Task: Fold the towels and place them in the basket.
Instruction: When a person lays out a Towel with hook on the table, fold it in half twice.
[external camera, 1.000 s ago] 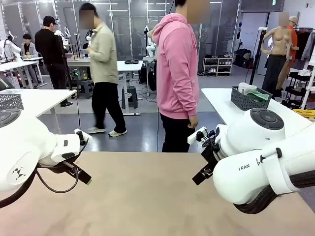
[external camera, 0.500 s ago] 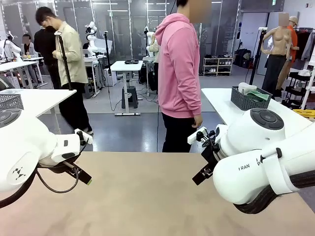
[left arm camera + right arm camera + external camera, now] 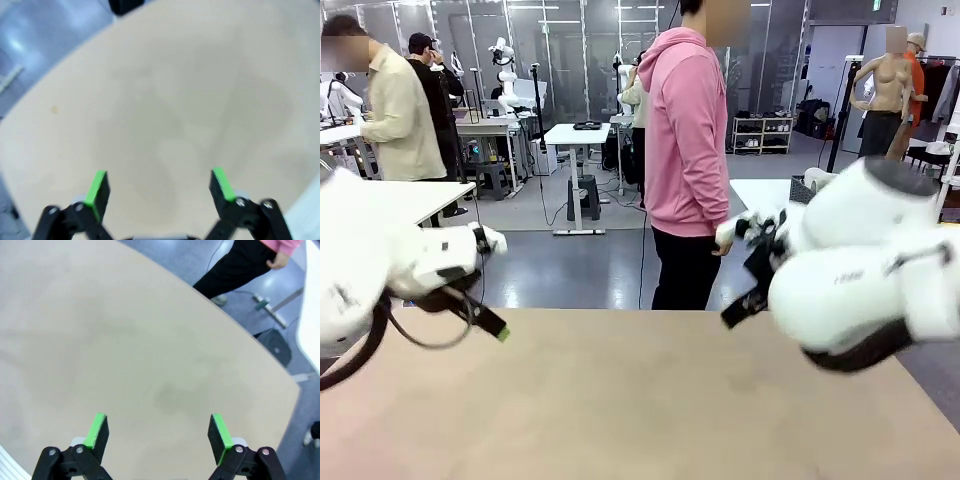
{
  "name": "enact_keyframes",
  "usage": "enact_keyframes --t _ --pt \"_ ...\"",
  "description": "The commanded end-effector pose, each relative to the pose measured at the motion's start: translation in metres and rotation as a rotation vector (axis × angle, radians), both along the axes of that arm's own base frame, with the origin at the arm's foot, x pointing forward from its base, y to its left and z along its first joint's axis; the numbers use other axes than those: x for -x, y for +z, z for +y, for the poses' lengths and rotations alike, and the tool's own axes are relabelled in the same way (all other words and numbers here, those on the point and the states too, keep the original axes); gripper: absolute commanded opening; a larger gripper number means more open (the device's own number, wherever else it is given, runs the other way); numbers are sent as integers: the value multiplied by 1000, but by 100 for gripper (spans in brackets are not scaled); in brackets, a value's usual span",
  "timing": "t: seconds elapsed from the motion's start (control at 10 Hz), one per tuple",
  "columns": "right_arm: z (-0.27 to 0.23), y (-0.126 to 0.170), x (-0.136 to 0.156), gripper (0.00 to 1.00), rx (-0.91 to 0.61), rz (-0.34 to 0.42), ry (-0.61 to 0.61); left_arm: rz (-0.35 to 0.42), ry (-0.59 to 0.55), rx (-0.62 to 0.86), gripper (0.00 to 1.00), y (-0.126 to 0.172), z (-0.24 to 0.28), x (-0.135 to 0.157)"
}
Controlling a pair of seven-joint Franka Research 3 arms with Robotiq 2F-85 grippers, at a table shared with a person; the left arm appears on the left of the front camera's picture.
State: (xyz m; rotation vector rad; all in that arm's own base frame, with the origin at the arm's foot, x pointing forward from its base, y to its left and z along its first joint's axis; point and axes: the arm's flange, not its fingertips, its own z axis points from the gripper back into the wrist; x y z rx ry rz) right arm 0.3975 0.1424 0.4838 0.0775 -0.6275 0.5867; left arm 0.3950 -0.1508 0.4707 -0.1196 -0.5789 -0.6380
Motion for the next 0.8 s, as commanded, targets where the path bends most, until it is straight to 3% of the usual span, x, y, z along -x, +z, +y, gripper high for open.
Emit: enact_keyframes --t 0.0,0.2,0.3,0.5,0.7 --pt "-26 78 15 100 -58 66 50 59 -14 58 100 84 37 22" --pt "-61 154 51 100 -117 75 49 54 18 47 100 179 66 68" --pt "-78 184 78 100 -97 73 46 -8 48 47 100 217 79 97" --pt "-124 220 121 100 -144 30 10 -68 146 93 100 255 117 134" --pt "-176 232 153 100 -190 17 -53 -93 206 125 100 268 149 168"
